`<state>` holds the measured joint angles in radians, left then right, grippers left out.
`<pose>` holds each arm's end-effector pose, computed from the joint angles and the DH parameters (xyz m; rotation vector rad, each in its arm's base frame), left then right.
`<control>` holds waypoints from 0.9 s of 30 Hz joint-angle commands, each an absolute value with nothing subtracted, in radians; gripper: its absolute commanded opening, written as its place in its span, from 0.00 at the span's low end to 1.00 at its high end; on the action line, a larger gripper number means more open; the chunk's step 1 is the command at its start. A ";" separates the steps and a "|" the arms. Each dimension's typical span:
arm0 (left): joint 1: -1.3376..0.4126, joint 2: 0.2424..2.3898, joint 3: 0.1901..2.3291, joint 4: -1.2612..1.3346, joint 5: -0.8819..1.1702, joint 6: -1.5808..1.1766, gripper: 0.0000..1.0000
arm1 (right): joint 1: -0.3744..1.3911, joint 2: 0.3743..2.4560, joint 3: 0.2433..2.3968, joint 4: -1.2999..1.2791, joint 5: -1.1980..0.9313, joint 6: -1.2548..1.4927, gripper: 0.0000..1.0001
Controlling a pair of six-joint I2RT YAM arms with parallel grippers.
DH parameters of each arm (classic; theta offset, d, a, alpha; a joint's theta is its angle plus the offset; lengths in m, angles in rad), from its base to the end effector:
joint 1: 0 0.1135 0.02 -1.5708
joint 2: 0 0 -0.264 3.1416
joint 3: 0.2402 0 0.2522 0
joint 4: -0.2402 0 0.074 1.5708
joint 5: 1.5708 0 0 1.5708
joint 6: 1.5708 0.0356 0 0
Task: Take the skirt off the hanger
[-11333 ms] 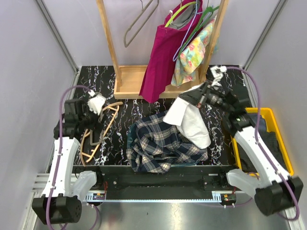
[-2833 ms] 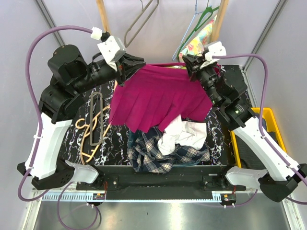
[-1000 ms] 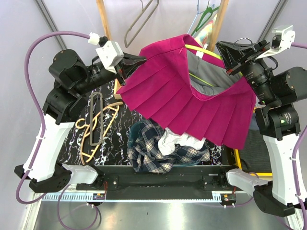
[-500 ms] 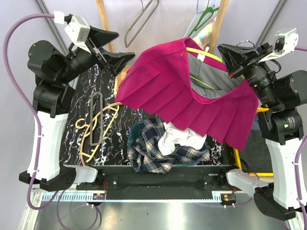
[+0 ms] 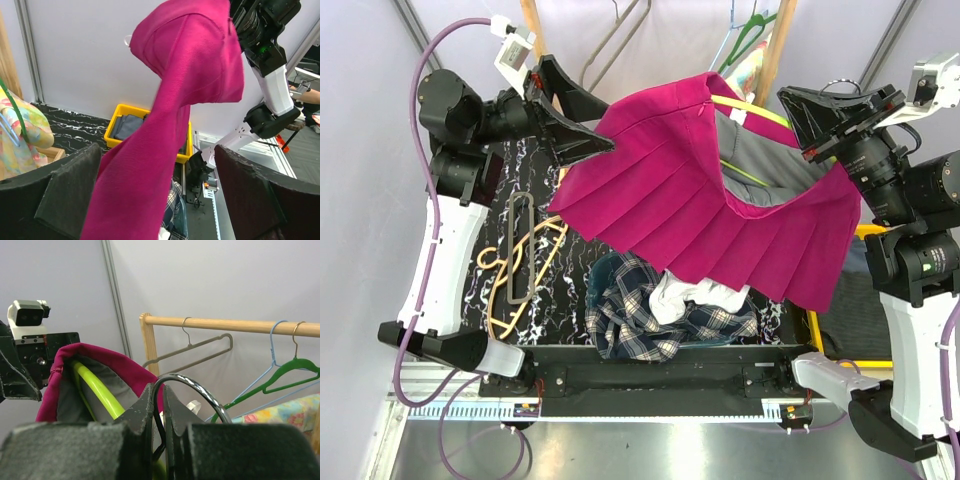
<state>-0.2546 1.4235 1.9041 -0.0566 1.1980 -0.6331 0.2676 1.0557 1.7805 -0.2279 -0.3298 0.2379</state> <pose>0.2336 -0.0950 0.5769 0.9231 1.2823 -1.3915 0.1206 0.0450 0.6019 -0.3186 1.0778 0.6291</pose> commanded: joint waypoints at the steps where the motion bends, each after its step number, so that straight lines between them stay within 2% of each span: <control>1: -0.250 1.419 1.904 0.052 1.247 -0.696 0.98 | 0.270 1.051 1.836 -0.068 -0.324 0.316 0.00; 2: -0.255 1.423 1.904 0.090 1.253 -0.724 0.95 | 0.270 1.057 1.835 -0.055 -0.327 0.322 0.00; 3: -0.261 1.439 1.908 0.103 1.258 -0.735 0.83 | 0.270 1.060 1.833 -0.048 -0.331 0.333 0.00; 5: -0.274 1.459 1.943 0.104 1.293 -0.747 0.67 | 0.270 1.071 1.833 -0.035 -0.339 0.344 0.00; 6: -0.278 1.477 1.956 0.106 1.305 -0.747 0.53 | 0.270 1.074 1.833 -0.035 -0.339 0.348 0.00; 7: -0.278 1.485 1.963 0.104 1.316 -0.747 0.26 | 0.268 1.077 1.830 -0.034 -0.341 0.345 0.00; 8: -0.276 1.489 1.979 0.100 1.325 -0.741 0.11 | 0.270 1.077 1.825 -0.035 -0.338 0.344 0.00; 9: -0.273 1.496 1.988 0.089 1.330 -0.727 0.02 | 0.270 1.075 1.821 -0.035 -0.336 0.341 0.00; 16: -0.213 1.517 2.077 0.041 1.321 -0.686 0.00 | 0.270 1.036 1.737 -0.113 -0.269 0.238 0.00; 21: -0.157 1.551 2.199 0.020 1.307 -0.686 0.00 | 0.270 0.933 1.594 -0.172 -0.128 0.123 0.00; 27: -0.130 1.552 2.227 0.008 1.298 -0.675 0.00 | 0.270 0.839 1.434 -0.219 0.021 0.037 0.00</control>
<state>-0.1699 1.5684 2.1597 -0.0368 1.3365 -0.6849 0.2813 0.8871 1.4895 -0.1833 -0.1509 0.2047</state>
